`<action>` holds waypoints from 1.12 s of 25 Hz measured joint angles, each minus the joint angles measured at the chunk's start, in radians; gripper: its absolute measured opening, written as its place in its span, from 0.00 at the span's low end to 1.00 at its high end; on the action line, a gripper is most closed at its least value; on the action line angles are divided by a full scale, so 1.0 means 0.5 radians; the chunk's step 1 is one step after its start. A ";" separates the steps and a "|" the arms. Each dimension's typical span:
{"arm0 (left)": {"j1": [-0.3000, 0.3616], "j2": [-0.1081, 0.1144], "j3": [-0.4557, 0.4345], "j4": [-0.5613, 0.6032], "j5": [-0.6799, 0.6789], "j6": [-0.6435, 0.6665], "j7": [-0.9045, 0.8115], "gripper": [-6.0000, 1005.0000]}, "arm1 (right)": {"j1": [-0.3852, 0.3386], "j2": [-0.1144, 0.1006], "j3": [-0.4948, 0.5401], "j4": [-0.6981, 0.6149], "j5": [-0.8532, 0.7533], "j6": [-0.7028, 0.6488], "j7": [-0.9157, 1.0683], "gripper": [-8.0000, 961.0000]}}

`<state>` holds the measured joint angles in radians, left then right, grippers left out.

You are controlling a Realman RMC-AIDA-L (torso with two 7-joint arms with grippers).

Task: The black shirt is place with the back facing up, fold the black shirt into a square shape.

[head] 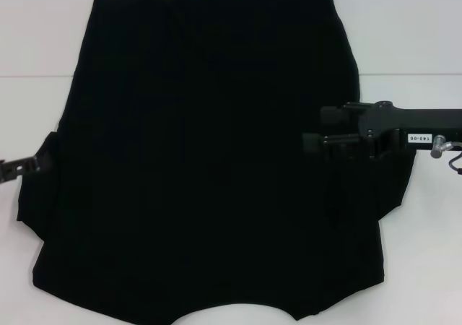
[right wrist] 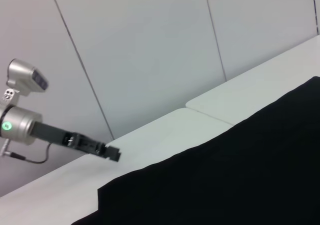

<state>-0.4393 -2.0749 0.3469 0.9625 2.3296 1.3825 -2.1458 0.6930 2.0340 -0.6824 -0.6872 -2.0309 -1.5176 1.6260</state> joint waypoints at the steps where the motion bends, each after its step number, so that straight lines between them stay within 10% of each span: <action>1: 0.005 0.000 -0.008 0.019 0.040 0.013 -0.029 0.93 | 0.002 0.000 0.000 0.000 0.000 0.009 0.000 0.93; 28: -0.087 0.031 -0.026 -0.034 0.510 0.148 -0.190 0.93 | 0.001 -0.007 0.017 -0.001 0.006 0.033 0.000 0.92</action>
<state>-0.4827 -2.0595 0.3342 0.9452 2.5848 1.4567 -2.2408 0.6933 2.0303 -0.6738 -0.6877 -2.0278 -1.5010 1.6259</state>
